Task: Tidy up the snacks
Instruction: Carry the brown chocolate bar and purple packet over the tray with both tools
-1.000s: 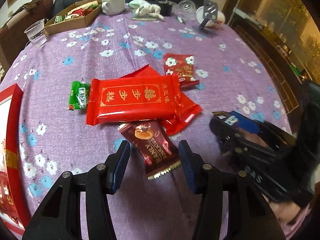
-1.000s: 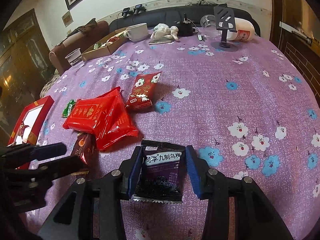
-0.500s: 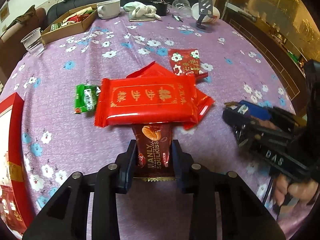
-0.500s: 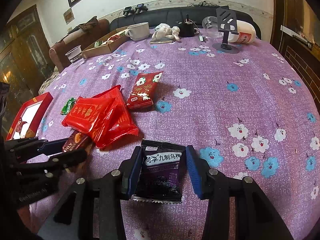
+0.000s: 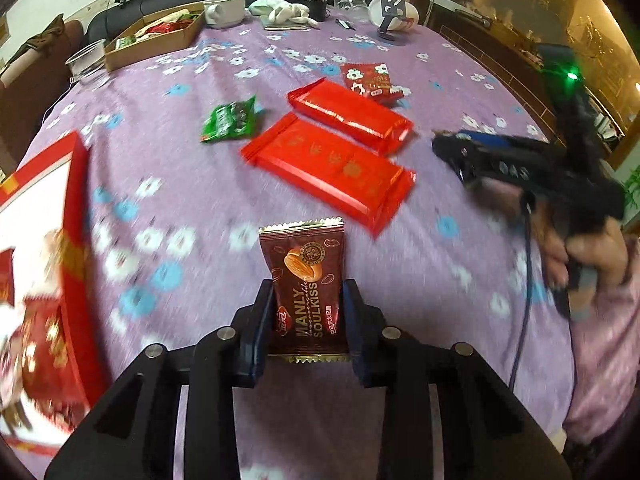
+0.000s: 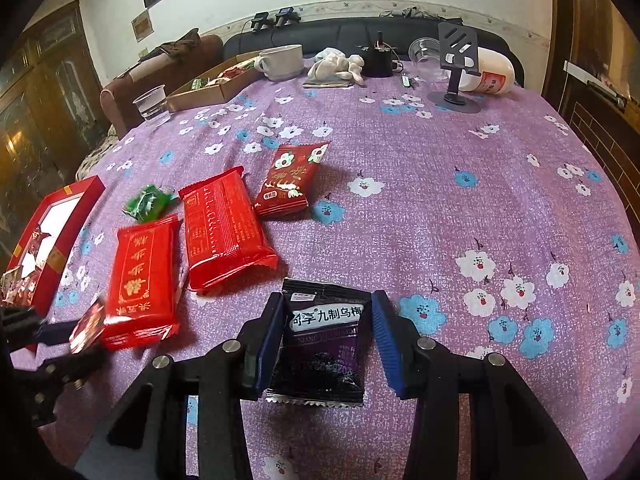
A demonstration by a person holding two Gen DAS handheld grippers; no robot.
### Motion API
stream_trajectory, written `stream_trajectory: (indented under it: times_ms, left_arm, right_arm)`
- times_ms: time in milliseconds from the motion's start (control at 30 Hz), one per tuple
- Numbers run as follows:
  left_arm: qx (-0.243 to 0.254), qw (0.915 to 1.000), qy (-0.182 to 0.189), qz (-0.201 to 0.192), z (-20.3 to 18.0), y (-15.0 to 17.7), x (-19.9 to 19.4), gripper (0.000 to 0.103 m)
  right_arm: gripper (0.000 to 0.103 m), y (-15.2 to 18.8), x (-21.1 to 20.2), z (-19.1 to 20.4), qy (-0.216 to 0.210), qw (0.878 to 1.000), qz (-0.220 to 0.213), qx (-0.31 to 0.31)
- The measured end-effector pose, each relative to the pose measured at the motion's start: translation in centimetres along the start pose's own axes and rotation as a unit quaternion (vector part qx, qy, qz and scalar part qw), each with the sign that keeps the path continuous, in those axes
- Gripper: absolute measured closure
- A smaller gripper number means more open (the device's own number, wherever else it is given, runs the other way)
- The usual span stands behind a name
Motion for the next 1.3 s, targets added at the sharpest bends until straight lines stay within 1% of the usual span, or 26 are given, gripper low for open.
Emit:
stream_trajectory:
  times_ms: [133,300,400,533,633,733,833,1000,1100,1300]
  left_arm:
    - [-0.009,0.9997,-0.004,-0.02,1.2,1.2,-1.8,0.073]
    - [-0.021,0.9989,-0.008,-0.04,2.5,1.7,-3.1,0.073]
    - [-0.033,0.9984,-0.005,-0.045,3.4,1.7,-3.5,0.073]
    - [-0.035,0.9981,0.002,-0.05,3.6,1.8,-3.7,0.073]
    - [-0.033,0.9978,0.005,-0.057,3.8,1.8,-4.1,0.073]
    - [-0.033,0.9972,0.004,-0.067,4.3,1.7,-4.7,0.073]
    - [-0.037,0.9961,-0.003,-0.079,5.0,1.5,-5.2,0.073]
    - [-0.049,0.9938,-0.014,-0.099,6.5,1.2,-6.2,0.073]
    - [-0.056,0.9921,-0.023,-0.11,7.5,1.1,-6.7,0.073]
    - [-0.08,0.9869,-0.053,-0.13,10.6,1.6,-7.6,0.073]
  right_arm:
    - [0.057,0.1,0.0,0.2,0.009,1.0,-0.001,-0.012]
    - [0.057,0.3,0.0,0.4,0.03,0.999,-0.001,-0.018]
    - [0.058,0.6,-0.2,0.4,0.039,0.999,-0.003,-0.008]
    - [0.058,0.9,-0.5,0.5,0.054,0.999,-0.004,0.005]
    - [0.058,1.1,-1.0,0.4,0.056,0.998,-0.005,0.032]
    - [0.058,1.1,-2.1,0.7,0.047,0.997,-0.022,0.055]
    - [0.059,0.8,-3.4,2.3,0.027,0.997,-0.053,0.055]
    - [0.059,0.0,-4.4,6.8,-0.018,0.996,-0.083,0.04]
    - [0.059,-0.6,-4.4,9.8,-0.045,0.995,-0.091,0.023]
    - [0.059,-1.0,-3.4,15.2,-0.081,0.993,-0.082,-0.009]
Point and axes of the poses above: each gripper's, at about its wrist camera, not at the fingertips, and x roughly the way its jaws point, z to its left, y to its underside, the point moved 6 cm from there along x, roughly the way its jaws point, and after that the axes turned 8 degrees about -y, right-handed, at the moved point
